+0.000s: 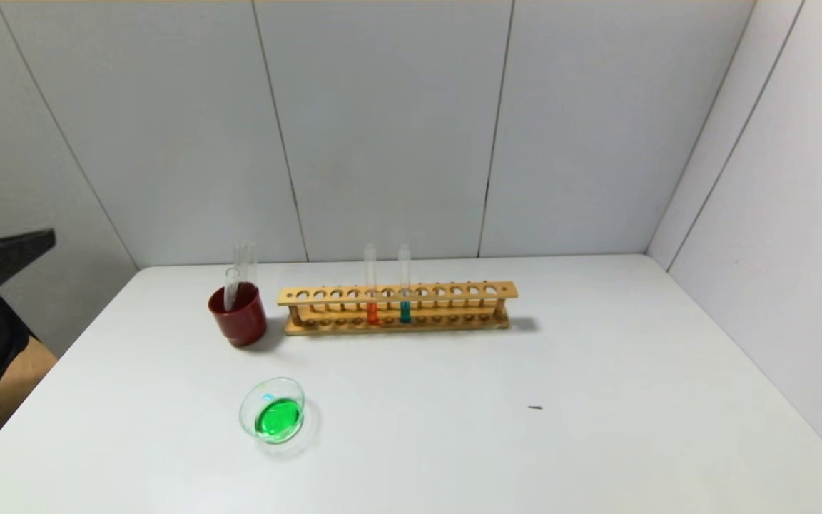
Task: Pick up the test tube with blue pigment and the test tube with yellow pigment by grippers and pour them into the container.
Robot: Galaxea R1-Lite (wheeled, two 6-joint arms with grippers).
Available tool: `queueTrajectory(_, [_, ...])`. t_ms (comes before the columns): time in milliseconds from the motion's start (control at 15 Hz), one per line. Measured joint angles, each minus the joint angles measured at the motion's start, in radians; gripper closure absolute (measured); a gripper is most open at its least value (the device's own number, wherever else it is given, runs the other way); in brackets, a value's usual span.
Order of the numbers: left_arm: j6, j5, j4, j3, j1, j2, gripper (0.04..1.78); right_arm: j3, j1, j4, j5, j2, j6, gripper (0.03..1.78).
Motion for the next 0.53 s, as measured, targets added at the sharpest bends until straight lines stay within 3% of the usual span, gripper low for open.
queueTrajectory(200, [0.001, 0.000, 0.037, 0.188, 0.000, -0.268, 0.08, 0.000, 0.000, 0.000, 0.000, 0.000, 0.000, 0.06])
queueTrajectory(533, [-0.006, -0.013, 0.087, 0.382, 0.006, -0.639, 0.08, 0.000, 0.000, 0.000, 0.000, 0.000, 0.000, 0.06])
